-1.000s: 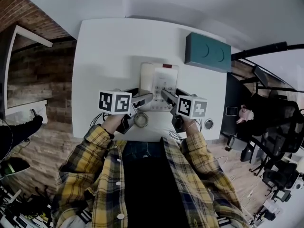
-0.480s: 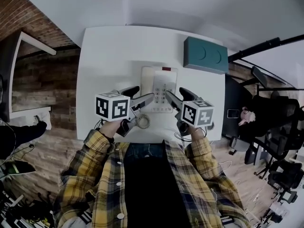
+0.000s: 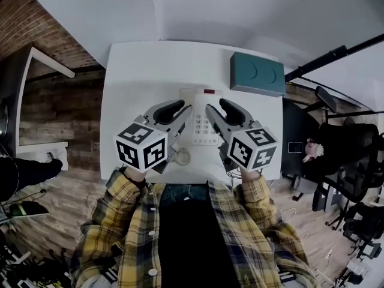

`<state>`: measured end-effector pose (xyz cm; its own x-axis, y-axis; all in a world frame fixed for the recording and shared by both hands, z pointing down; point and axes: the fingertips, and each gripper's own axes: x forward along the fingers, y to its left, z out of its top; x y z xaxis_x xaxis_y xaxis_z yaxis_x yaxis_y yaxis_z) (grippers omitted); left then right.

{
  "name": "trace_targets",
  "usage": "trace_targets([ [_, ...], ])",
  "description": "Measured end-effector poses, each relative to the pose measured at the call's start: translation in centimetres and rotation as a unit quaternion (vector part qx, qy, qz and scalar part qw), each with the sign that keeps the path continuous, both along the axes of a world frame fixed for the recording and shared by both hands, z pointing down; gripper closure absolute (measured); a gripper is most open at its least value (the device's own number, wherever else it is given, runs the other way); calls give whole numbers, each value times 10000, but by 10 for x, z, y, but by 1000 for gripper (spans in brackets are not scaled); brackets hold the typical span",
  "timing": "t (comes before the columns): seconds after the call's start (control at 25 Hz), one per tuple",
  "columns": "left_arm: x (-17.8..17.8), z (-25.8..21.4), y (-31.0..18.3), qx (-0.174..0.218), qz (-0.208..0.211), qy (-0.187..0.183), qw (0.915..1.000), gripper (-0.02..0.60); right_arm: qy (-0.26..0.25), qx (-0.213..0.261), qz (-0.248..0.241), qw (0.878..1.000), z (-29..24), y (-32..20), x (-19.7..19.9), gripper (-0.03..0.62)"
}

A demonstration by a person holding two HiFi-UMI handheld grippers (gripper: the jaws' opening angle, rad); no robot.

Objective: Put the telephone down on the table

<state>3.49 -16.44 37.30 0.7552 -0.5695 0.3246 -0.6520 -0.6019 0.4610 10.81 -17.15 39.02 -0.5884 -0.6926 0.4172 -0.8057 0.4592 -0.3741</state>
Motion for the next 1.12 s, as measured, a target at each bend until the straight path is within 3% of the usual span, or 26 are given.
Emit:
trace_targets([
  [0.04, 1, -7, 0, 129, 5, -17, 9999, 480, 29, 154, 8, 9999, -9, -1, -1, 420],
  [0.32, 8, -50, 8, 610, 126, 231, 9978, 517, 127, 980, -113, 9950, -62, 3, -12, 472],
  [0.48, 10, -69, 11, 1019, 137, 174, 9945, 536, 441, 1487, -45, 9879, -80, 7, -12, 531],
  [0.72, 17, -88, 19, 1529, 197, 110, 9880, 555, 397, 1693, -38, 9848, -89, 17, -14, 560],
  [1.12, 26, -83, 25, 1514, 390, 84, 9877, 563, 356, 1770, -105, 9835, -92, 21, -14, 569],
])
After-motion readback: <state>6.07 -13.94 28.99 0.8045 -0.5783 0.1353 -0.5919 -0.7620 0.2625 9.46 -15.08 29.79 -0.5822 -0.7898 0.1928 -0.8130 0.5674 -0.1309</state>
